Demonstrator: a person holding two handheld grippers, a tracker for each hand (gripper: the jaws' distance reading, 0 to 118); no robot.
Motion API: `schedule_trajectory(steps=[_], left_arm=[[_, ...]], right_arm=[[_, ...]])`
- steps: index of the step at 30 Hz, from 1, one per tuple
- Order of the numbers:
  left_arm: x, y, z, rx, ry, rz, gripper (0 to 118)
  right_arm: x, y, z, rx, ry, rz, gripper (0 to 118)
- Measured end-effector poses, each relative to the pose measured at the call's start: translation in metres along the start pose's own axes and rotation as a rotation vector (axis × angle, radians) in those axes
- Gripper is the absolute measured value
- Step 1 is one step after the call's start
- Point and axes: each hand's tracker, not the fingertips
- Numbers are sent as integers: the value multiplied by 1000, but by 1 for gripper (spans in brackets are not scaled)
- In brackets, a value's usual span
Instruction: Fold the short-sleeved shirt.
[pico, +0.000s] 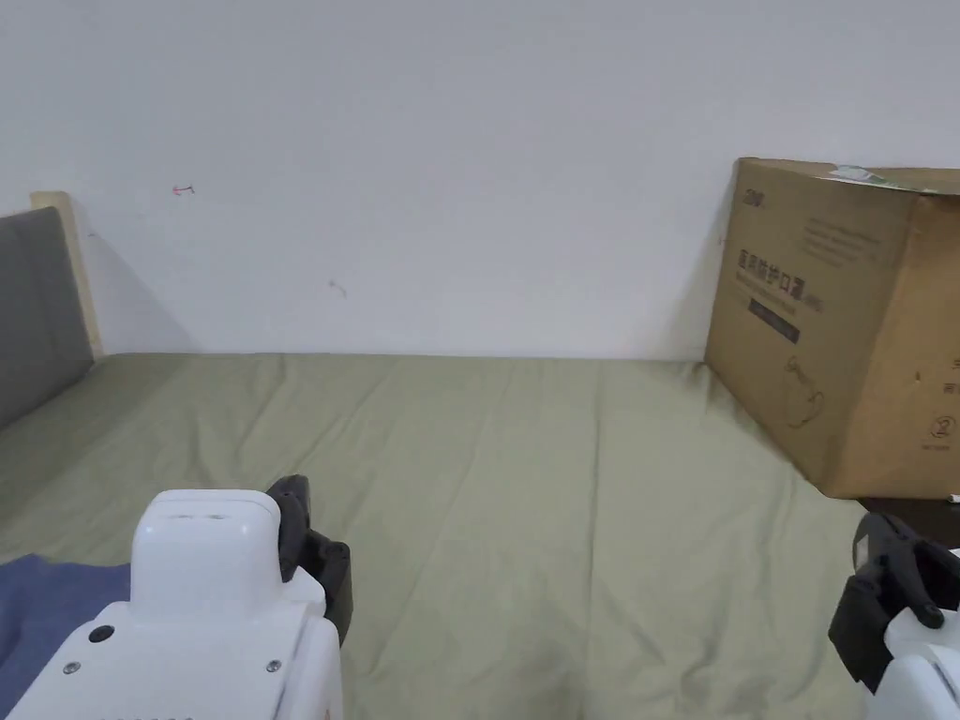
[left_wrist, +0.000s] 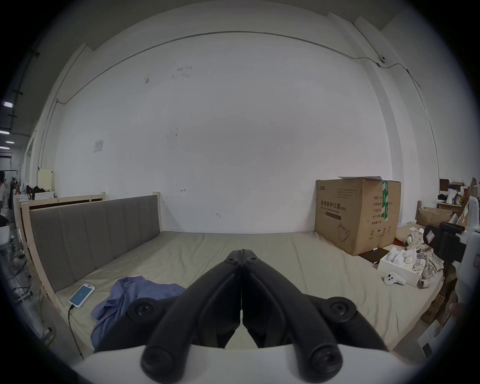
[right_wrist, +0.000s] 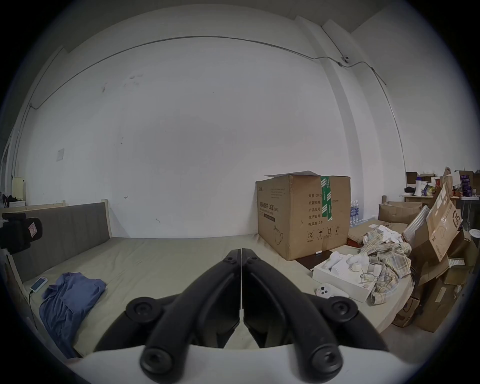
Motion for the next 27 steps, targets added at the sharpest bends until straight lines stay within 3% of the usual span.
schedule_trajectory(steps=[2,4,6,10,14,19,22,25,27], left_arm=[[-16,0,5,-35,74,-17,0],[-43,-1,15,-29,161,-26,0],[-75,0,32,-10,266,-41,0],[-127,1,60,-6,440,-51,0],[-149,-5,73,-7,544,-16,0],[-156,-3,68,-32,448,25,0],[-163,17,45,-38,436,45,0],[-187,30,-28,-311,280,12,0],[-207,12,-87,-558,98,101,0]], right_arm=[[-16,-7,-11,-12,12,6,0],[-41,-11,-25,-82,99,-2,0],[-78,-18,-34,-136,229,-35,0],[-152,-21,-29,-147,522,15,0],[-192,-15,-22,-160,645,-7,0],[-192,-10,-26,-168,641,-17,0],[-174,-12,-36,-242,633,-75,0],[-155,-18,-50,-317,576,-88,0],[-144,-26,-61,-346,537,-85,0]])
